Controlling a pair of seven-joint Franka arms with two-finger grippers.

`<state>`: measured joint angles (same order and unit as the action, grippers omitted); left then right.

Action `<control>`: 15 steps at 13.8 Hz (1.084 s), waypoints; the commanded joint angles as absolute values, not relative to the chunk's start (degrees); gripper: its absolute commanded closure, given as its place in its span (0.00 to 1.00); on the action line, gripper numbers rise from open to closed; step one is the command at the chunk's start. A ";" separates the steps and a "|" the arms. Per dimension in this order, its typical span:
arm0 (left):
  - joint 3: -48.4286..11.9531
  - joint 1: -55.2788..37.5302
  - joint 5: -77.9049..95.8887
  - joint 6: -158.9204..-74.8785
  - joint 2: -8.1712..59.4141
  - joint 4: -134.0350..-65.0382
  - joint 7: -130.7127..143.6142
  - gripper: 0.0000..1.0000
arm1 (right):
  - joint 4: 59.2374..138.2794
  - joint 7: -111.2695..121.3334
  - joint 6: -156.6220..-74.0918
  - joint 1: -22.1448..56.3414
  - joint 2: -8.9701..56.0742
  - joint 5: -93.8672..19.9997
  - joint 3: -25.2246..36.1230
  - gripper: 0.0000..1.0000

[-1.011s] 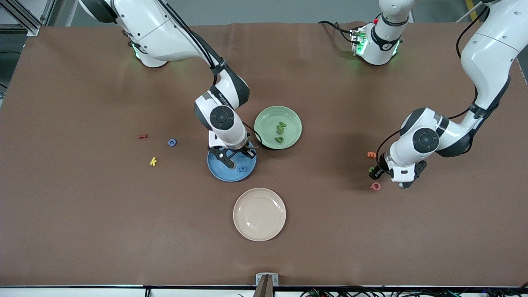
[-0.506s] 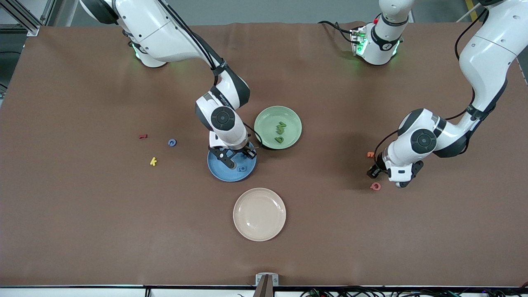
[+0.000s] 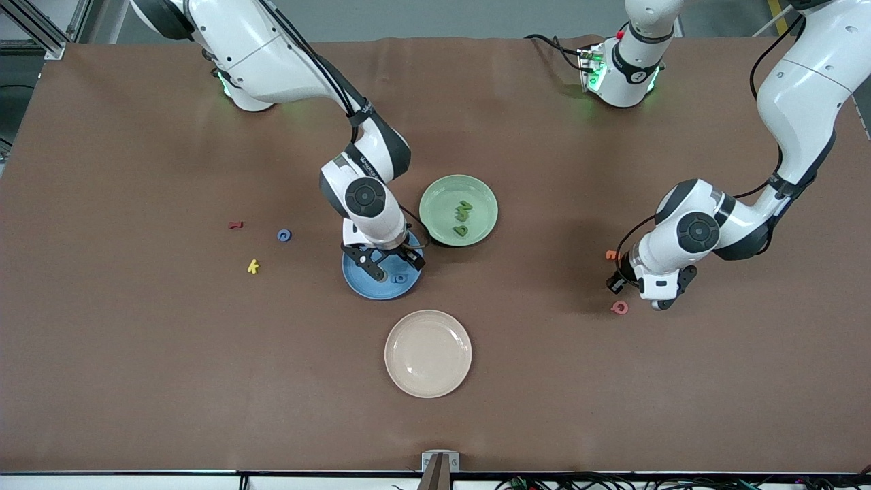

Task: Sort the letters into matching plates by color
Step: 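Release the x into the blue plate while the left gripper grasps green B, then carry the B to the green plate while the right gripper reaches blue o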

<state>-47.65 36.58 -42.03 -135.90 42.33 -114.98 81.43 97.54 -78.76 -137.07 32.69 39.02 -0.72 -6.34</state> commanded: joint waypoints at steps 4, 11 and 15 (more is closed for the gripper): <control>-53.34 28.06 -43.51 -134.48 40.34 -114.79 91.65 1.00 | 97.82 -70.51 -129.92 28.75 36.13 2.02 -6.24 0.00; -53.44 10.83 -43.59 -134.38 39.81 -112.15 103.08 1.00 | 112.74 -53.81 -128.14 19.17 21.20 1.85 -6.42 0.00; -53.35 4.41 -43.59 -134.38 40.34 -111.18 106.60 1.00 | 120.48 -43.88 -129.11 13.73 14.95 1.76 -6.50 0.00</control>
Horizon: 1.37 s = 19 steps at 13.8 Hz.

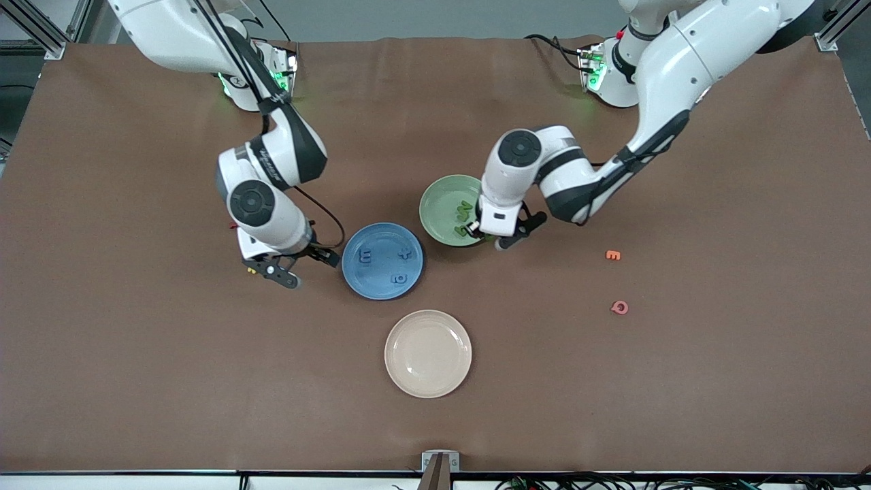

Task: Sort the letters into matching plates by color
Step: 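Carry the B to the green plate while the right gripper reaches blue o, then release the B into the green plate while the right gripper lowers onto o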

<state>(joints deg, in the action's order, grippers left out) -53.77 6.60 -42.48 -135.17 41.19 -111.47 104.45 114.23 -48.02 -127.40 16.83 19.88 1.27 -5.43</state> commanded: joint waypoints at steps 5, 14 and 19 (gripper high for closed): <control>-52.91 -0.17 -43.51 -134.38 41.13 -111.09 107.75 0.89 | 130.24 -35.61 -137.19 8.79 11.34 1.76 -6.50 0.00; -49.23 -0.09 -43.68 -124.03 40.70 -98.89 99.17 0.00 | 137.02 -31.38 -147.30 6.24 11.77 1.76 -6.33 0.00; -41.41 0.53 -43.77 -121.83 39.56 -93.00 85.62 0.00 | 137.55 -32.16 -150.55 6.85 15.37 1.76 -6.33 0.12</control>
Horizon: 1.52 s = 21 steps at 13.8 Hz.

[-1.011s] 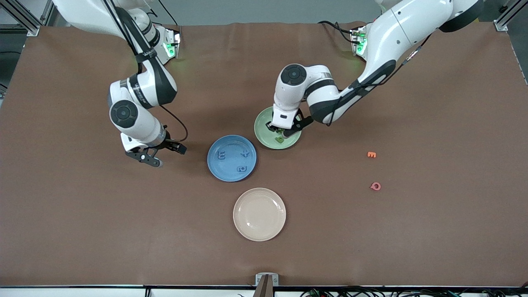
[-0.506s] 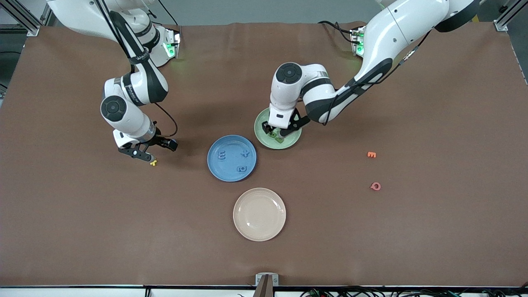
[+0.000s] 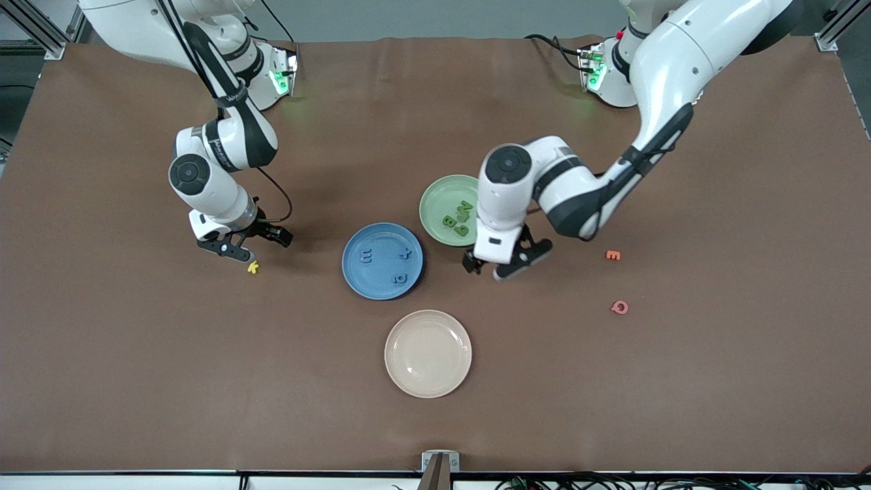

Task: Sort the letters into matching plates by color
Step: 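Release the B into the green plate while the right gripper lowers onto o, then grasp the blue o with the right gripper while the left gripper withdraws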

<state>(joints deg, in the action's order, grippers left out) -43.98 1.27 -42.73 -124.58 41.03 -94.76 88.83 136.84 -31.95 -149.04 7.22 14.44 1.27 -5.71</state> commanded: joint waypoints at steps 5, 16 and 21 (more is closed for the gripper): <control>-36.47 3.50 -43.16 -118.39 38.76 -85.18 69.46 0.00 | 137.55 -34.62 -154.33 8.17 18.72 1.76 -6.33 0.17; -20.13 4.48 -15.05 -111.99 21.02 -85.17 35.63 0.00 | 137.72 -34.98 -151.79 8.79 19.07 1.76 -6.33 0.19; -13.81 3.61 -6.43 -100.57 11.80 -85.60 21.56 0.00 | 137.72 -34.98 -151.79 8.79 19.07 1.76 -6.33 0.29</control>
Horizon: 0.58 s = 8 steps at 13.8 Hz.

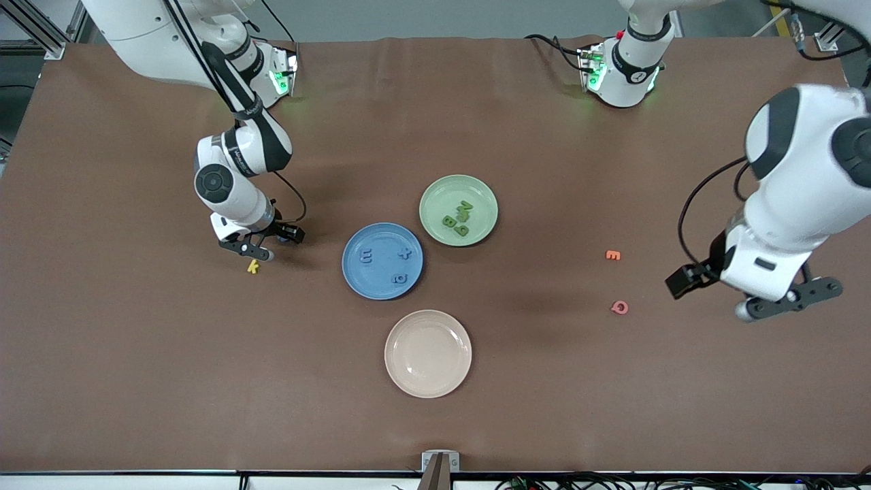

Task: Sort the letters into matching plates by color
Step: 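Grasp the blue o with the right gripper while the left gripper withdraws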

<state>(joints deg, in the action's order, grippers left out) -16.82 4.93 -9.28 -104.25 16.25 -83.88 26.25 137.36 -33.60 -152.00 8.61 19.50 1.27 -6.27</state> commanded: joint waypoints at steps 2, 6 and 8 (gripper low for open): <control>-10.30 1.33 -3.79 -95.22 7.40 -86.74 18.56 0.00 | 137.72 -34.98 -151.79 8.79 19.16 1.76 -6.33 0.36; -6.69 -1.14 -0.80 -87.64 1.24 -87.98 16.00 0.00 | 137.64 -34.98 -151.96 8.70 19.34 1.76 -6.33 0.45; -4.23 -3.85 1.22 -85.35 -0.52 -87.89 16.00 0.00 | 137.55 -34.98 -152.14 8.70 19.60 1.76 -6.33 0.50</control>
